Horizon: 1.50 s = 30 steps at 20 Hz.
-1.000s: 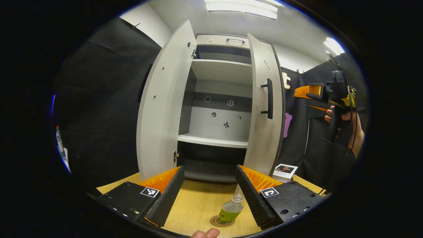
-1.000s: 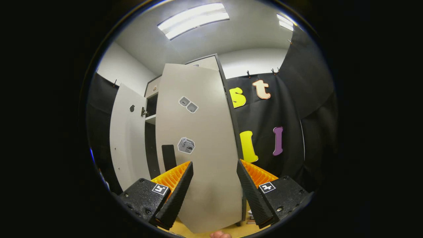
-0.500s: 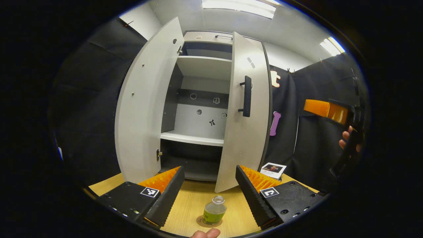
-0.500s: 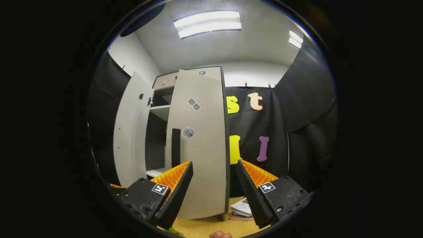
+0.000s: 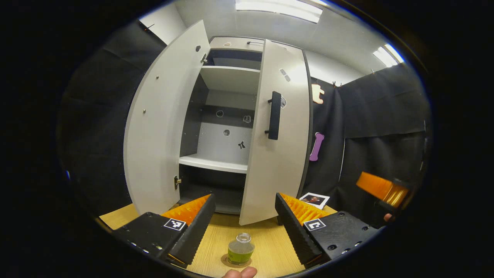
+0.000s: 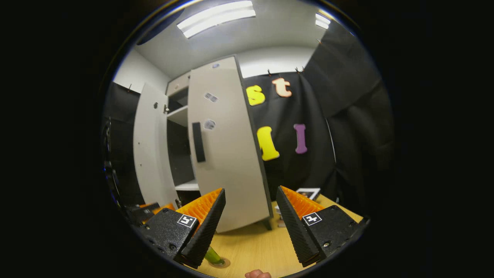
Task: Grasp the bottle in the cabinet with the left hand and place it on the coaster, then close the right door with the right hand and the left door with the left hand.
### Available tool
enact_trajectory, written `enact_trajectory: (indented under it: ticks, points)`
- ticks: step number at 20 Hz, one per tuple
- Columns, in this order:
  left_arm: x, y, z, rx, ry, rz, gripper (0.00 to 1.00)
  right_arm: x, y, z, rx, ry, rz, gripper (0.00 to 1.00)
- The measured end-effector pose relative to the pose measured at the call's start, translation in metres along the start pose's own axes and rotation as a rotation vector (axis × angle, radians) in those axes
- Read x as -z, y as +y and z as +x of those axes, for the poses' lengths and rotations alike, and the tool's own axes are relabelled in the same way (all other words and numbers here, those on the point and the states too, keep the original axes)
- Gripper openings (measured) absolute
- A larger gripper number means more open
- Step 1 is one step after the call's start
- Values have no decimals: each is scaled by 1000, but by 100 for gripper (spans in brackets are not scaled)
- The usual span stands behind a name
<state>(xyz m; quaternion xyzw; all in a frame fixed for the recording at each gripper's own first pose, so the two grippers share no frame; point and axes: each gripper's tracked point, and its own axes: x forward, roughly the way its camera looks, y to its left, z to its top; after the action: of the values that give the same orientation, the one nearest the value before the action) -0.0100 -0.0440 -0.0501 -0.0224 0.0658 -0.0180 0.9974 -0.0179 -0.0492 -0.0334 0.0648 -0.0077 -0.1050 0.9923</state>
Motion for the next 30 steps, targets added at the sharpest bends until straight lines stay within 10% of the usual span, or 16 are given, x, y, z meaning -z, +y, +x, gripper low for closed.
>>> enact_trajectory:
  ticks: [8, 20, 30]
  points:
    - [-75, 43, 3, -88, -159, 0, 95, -13, -4, 4, -15, -23, -80, 82]
    - [-168, 273, -53, -624, -313, -65, 95, -6, 14, 0, -93, 15, -184, 82]
    - [-157, 341, 27, -600, -203, -155, 95, -18, 1, -4, -66, -5, -222, 82]
